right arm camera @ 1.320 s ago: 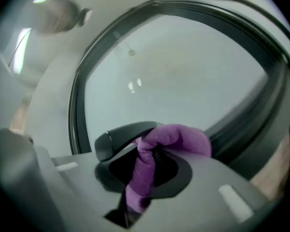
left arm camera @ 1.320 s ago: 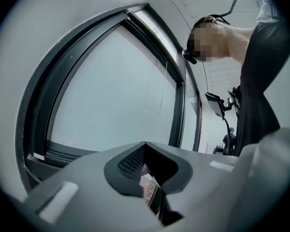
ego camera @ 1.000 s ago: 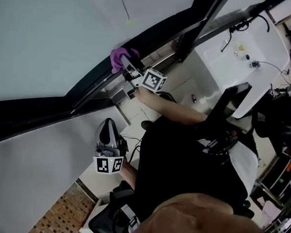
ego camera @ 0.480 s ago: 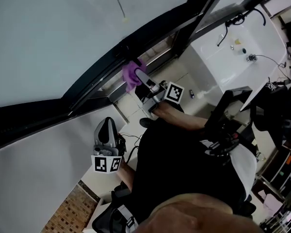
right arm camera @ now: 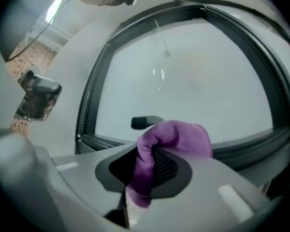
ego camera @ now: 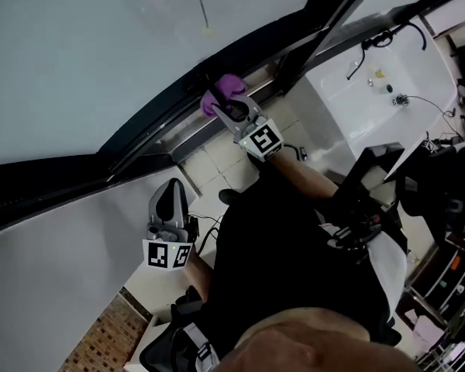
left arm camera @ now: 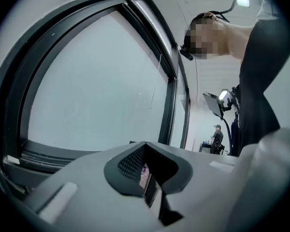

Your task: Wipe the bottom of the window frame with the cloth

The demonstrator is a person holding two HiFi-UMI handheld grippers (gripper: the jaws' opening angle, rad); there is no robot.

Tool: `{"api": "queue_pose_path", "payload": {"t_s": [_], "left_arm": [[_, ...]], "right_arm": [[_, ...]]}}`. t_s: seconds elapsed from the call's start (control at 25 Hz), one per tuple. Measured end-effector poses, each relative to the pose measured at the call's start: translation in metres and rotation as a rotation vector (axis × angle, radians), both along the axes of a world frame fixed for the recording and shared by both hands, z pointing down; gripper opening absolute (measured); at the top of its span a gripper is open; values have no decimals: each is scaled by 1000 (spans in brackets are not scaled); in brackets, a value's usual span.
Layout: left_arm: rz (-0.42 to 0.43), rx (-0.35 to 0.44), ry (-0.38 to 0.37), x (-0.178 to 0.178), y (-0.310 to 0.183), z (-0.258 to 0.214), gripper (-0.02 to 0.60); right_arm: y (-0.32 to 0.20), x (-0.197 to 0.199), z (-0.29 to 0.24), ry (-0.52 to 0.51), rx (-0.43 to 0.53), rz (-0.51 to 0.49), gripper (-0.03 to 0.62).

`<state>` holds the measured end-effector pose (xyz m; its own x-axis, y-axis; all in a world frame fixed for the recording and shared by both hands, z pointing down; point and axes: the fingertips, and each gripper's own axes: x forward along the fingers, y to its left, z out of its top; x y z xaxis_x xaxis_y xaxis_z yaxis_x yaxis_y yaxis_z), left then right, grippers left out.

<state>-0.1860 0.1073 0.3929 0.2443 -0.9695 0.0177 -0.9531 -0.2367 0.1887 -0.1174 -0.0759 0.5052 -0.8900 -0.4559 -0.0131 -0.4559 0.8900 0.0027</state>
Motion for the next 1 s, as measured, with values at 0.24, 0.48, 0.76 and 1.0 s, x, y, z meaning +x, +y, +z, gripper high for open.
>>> {"api": "queue_pose_path", "payload": {"t_s": [0.24, 0.48, 0.76, 1.0], "left_arm": [[-53, -10, -1, 0, 14, -2, 2], [-43, -1, -4, -5, 8, -3, 2], [5, -12, -4, 14, -14, 1, 2], [-3, -3, 5, 5, -19, 3, 3]], "right_arm": [[-19, -35, -21, 25, 117, -23, 66], [10, -25, -28, -85, 54, -120, 66], [51, 25, -34, -16, 116, -175, 66], [28, 69, -72, -6, 13, -83, 66]]}}
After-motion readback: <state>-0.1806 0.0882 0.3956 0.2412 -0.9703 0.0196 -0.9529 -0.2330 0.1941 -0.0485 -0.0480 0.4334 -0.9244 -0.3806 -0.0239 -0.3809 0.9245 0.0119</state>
